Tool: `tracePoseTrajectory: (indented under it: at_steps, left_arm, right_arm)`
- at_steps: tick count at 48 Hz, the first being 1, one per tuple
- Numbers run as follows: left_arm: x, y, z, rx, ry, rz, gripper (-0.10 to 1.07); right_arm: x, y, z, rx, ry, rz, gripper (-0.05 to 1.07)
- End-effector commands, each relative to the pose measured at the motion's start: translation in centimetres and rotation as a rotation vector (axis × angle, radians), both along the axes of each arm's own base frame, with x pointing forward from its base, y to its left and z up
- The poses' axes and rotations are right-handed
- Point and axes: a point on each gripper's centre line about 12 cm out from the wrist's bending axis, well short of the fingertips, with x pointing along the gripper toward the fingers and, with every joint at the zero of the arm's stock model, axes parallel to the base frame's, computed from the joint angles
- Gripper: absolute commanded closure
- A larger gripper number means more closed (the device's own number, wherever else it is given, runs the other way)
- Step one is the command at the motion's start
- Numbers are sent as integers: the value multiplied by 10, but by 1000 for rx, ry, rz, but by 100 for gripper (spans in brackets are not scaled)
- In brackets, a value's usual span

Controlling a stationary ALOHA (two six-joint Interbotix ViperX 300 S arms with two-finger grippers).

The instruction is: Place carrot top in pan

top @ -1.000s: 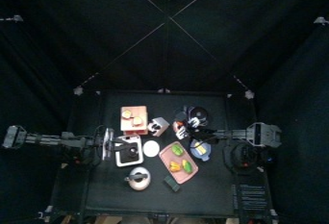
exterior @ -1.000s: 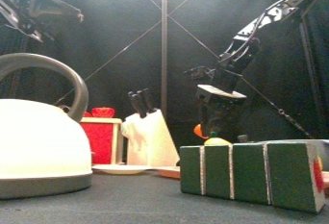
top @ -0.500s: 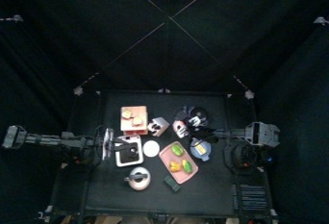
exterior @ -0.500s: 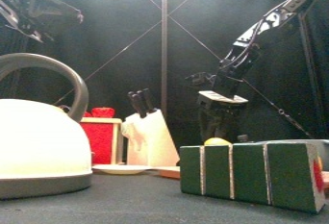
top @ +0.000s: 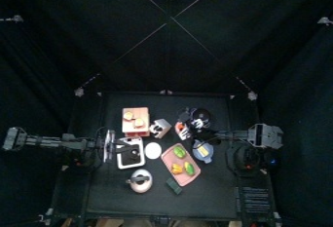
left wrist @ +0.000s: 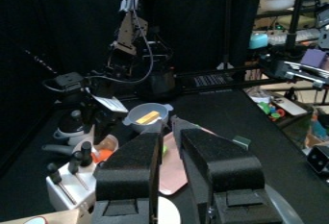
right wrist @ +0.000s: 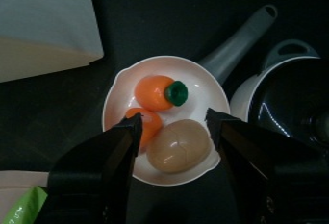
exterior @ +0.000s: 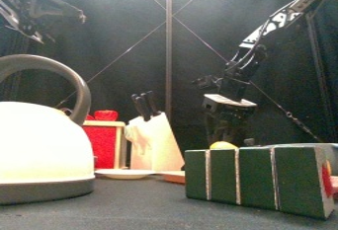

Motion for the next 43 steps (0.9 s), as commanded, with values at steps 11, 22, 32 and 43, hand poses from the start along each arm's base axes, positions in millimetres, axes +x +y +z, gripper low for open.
tracePoseTrajectory:
  at_steps: [11,22,32,43]
  left_arm:
    - [1,0,6,0,-23,0,38]
    - [1,0,6,0,-21,0,38]
    - [1,0,6,0,-20,1,38]
    - [1,0,6,0,-20,1,38]
  right_arm:
    - [5,-1,12,4,-42,-11,13]
    - [5,1,12,14,-46,-16,14]
    - [6,2,12,26,-53,-25,14]
    - [6,5,11,54,-63,-45,14]
